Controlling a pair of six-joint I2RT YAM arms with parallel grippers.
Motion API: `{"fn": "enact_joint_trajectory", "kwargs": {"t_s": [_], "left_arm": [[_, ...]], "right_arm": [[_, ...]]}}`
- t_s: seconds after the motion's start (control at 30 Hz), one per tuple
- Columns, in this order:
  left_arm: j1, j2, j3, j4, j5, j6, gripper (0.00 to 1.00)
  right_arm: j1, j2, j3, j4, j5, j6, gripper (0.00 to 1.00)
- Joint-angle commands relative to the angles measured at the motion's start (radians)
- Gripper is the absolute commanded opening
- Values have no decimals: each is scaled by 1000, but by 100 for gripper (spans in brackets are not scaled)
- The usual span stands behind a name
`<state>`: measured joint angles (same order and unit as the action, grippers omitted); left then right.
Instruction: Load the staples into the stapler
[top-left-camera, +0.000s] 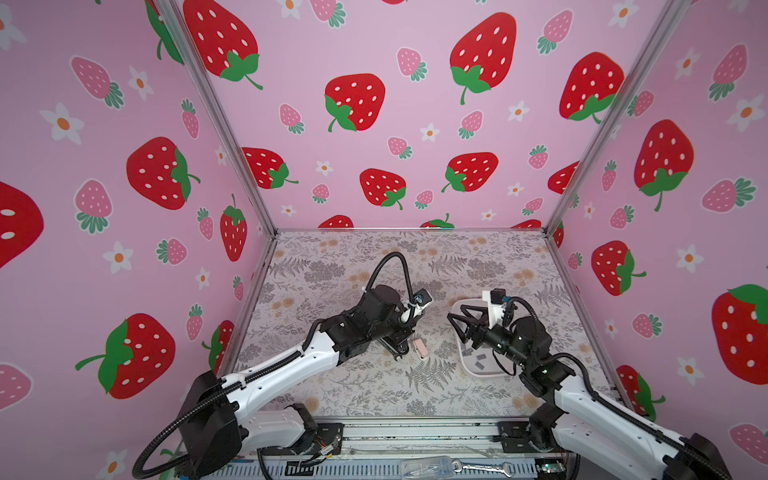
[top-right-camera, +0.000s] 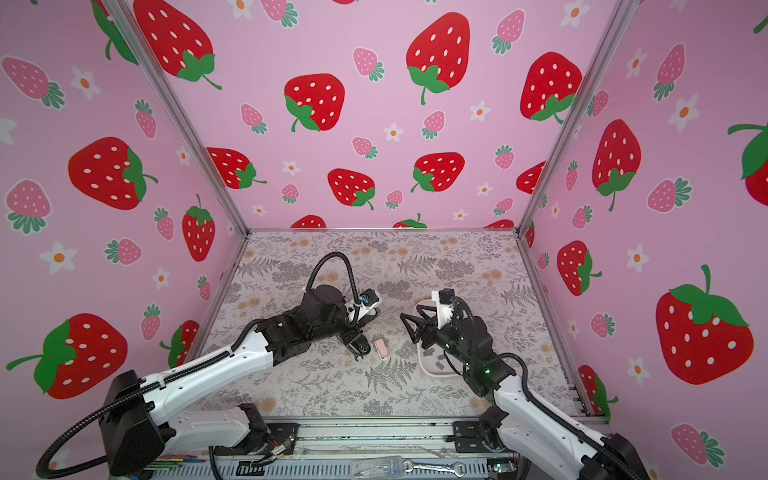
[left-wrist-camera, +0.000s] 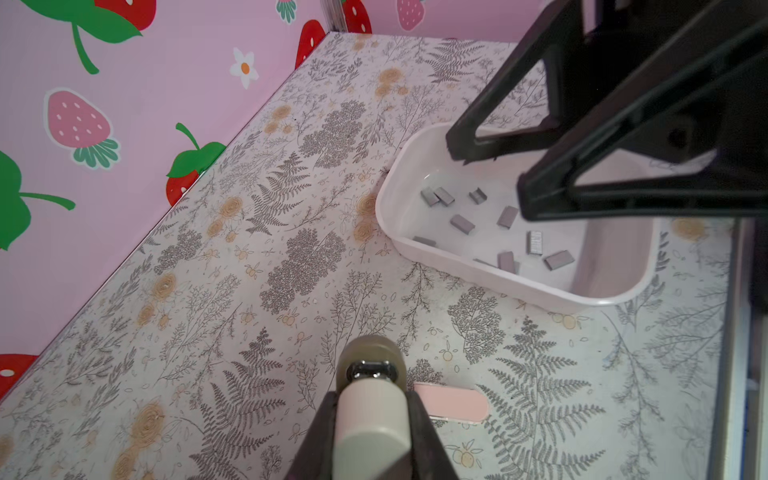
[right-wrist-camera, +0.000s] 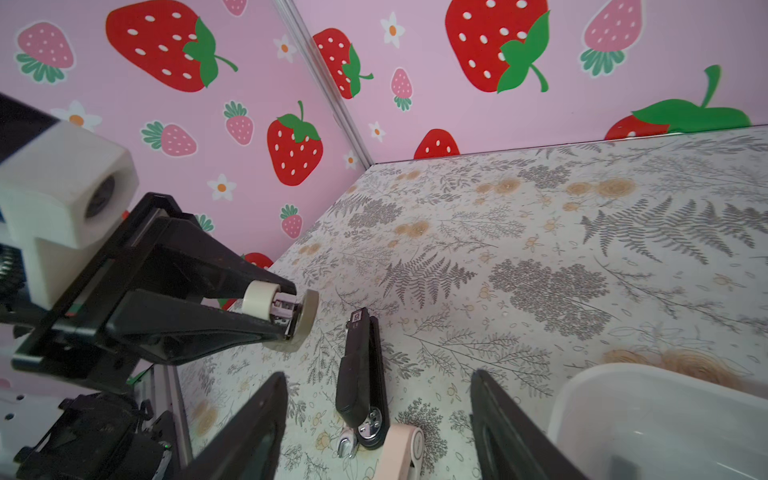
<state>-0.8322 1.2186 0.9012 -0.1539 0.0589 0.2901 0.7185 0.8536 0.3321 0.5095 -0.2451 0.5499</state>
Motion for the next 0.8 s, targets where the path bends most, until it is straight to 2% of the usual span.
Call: {"fn": "enact_joint_trajectory", "kwargs": {"t_s": [0.0, 0.23, 0.37, 0.77], "left_arm": [[-2, -18, -14, 85, 70, -57, 0], [-2, -8, -31, 104, 73, -27, 0], [-4, 3, -25, 103, 138, 6, 0], [-5, -44, -72, 121, 199, 79, 0]], "right_arm": [[59, 48, 48, 70, 52, -7, 63], [124, 156, 83, 106, 43, -6, 58], [155, 215, 110, 121, 44, -3, 57], [158, 278, 147, 84, 127, 8, 45]]}}
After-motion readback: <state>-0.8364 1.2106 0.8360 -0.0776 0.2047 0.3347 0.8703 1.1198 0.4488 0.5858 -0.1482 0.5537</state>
